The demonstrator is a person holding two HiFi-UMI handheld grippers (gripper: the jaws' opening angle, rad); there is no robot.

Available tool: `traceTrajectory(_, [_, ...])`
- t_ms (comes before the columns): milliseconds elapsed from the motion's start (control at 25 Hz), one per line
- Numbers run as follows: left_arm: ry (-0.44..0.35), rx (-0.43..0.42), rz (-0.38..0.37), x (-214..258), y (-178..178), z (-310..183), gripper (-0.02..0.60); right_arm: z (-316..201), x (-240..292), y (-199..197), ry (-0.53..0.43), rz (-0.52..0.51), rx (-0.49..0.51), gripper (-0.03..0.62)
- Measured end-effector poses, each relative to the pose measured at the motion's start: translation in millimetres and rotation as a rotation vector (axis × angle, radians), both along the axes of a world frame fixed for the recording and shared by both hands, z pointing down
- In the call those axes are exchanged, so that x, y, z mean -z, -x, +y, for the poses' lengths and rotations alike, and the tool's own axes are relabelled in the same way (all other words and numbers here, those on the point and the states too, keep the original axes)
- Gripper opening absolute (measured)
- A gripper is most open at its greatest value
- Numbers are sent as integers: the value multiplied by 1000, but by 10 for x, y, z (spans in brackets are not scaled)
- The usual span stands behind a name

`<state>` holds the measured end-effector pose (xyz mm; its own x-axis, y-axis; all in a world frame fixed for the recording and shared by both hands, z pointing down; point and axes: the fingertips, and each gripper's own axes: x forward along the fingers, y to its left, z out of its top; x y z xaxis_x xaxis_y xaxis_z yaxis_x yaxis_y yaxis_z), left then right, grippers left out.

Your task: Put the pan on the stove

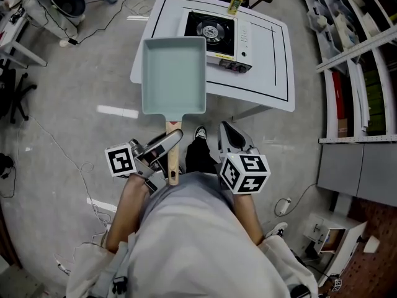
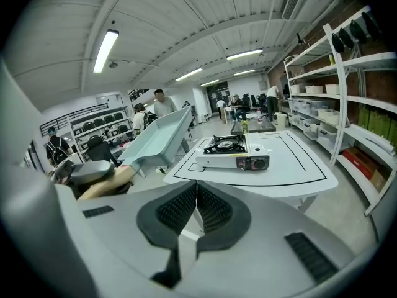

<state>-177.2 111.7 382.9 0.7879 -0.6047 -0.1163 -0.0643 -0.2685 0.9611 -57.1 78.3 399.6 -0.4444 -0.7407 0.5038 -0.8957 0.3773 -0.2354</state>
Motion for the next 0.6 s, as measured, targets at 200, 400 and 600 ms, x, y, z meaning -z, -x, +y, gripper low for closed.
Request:
traceTrajectory(200, [8, 13, 21, 42, -77, -314, 150, -327, 18, -57, -1, -5, 14, 11])
traceTrajectory(400, [2, 21, -3, 120, -154, -648, 150, -683, 74, -110, 1, -11, 33, 11])
traceTrajectory(600, [0, 26, -10, 167, -272, -950, 150, -1004, 68, -190, 8, -16, 53, 11])
